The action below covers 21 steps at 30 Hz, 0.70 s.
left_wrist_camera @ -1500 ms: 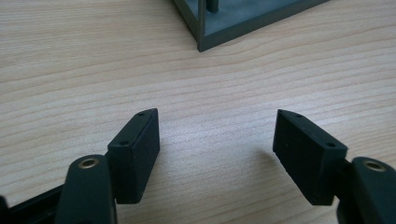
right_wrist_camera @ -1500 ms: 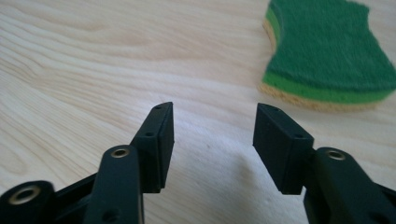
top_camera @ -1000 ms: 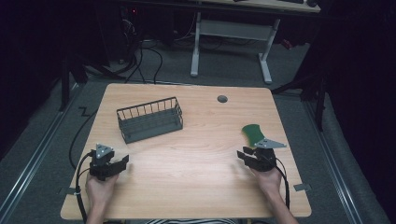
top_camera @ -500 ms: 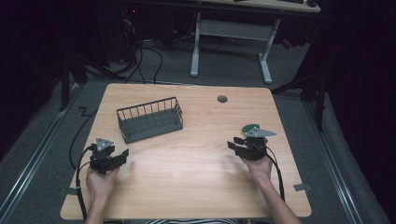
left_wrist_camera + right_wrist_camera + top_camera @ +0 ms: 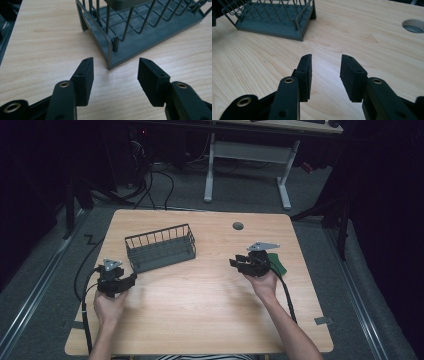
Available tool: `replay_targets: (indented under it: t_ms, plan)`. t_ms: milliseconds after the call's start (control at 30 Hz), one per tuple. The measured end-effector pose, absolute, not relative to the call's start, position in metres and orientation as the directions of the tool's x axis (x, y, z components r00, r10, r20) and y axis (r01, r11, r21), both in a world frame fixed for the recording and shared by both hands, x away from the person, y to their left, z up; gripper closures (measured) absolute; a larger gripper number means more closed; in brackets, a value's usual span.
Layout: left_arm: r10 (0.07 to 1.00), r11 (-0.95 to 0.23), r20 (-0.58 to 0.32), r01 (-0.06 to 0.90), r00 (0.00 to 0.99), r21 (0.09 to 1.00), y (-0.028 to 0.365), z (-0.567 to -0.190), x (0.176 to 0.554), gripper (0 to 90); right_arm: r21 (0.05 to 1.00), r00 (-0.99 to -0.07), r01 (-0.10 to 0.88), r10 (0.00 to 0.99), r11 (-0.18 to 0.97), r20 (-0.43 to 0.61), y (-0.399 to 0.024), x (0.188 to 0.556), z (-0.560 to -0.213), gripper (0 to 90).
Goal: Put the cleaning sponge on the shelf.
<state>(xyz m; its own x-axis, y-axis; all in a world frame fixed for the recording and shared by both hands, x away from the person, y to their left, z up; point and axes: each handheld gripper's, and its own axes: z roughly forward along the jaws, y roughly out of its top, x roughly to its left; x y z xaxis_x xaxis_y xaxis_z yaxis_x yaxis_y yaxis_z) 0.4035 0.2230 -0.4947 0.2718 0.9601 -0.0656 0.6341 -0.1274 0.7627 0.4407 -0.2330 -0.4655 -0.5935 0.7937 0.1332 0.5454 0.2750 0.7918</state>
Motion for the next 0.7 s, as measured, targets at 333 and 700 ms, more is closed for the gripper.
replay_targets:
  t_ms: [333, 700]
  plan:
    - [0.963, -0.113, -0.077, 0.646, 0.258, 0.755, 0.221, -0.494, 0.418, 50.5, 0.779, -0.632, 0.54, 0.765, 0.32, 0.124, -0.193, 0.473, -0.459, 62.2]
    - [0.966, -0.101, -0.083, 0.654, 0.244, 0.75, 0.223, -0.5, 0.424, 54.3, 0.744, -0.651, 0.561, 0.749, 0.362, 0.127, -0.154, 0.5, -0.473, 62.1]
